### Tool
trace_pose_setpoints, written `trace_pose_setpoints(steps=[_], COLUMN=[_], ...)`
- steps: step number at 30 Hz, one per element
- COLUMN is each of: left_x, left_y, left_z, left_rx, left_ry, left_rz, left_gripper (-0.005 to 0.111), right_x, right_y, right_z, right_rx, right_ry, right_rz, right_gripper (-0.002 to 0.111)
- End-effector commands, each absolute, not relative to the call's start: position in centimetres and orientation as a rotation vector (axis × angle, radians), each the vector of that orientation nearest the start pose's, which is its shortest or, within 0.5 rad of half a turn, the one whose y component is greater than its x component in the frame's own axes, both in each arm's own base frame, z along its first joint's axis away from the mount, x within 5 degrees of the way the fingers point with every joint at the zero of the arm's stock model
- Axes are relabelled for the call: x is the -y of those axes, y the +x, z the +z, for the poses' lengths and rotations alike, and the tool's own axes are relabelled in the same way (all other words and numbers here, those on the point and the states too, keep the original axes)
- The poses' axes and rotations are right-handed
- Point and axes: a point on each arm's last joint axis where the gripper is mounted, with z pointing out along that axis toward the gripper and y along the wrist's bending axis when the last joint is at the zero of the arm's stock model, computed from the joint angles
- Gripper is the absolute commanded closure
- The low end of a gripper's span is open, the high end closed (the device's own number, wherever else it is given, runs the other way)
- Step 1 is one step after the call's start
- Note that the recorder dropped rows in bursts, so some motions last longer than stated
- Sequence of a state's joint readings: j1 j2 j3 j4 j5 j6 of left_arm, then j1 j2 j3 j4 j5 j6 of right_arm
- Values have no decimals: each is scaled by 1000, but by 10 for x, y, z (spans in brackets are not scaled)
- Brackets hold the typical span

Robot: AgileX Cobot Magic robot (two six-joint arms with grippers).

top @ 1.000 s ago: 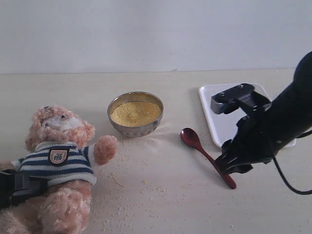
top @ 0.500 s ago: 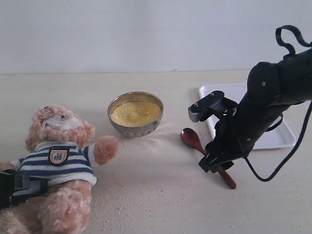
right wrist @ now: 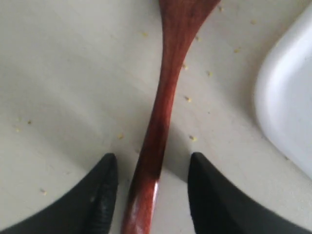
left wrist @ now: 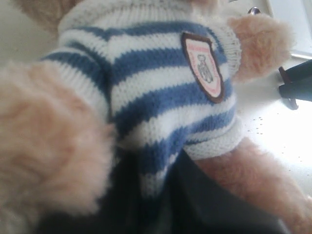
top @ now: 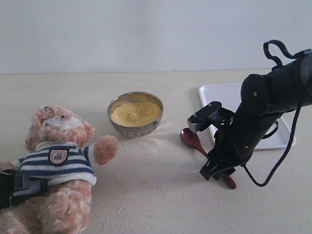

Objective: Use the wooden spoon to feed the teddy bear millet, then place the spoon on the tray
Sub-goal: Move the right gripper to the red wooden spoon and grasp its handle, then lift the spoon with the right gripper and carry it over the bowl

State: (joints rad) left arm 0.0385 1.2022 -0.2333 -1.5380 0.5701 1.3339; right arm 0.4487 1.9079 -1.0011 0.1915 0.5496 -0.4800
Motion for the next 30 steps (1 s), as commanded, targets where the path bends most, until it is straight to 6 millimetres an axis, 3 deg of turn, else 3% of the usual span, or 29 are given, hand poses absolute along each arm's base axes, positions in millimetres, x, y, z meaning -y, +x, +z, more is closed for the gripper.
trace_pose_setpoints(steps=[1,3,21,30], left_x=[43,43,43,43], left_y=[159,159,159,159], left_z=[163,163,163,163], left_rx=[-2413,-2413,-2413,-2413], left_ry=[-41,-41,-41,-41], left_rz=[-781,-781,-781,-781], left_gripper=[102,102,102,102], right_x=[-154,-154,-153,-188], right_y=[296,296,287,288], right_z=[116,119,168,234], right_rx=[-2750,-2761,-2658,-2445], right_ry=[-1115,-1074,-1085,-1252], right_rz=[172,180,194,37], right_gripper=[92,108,104,104])
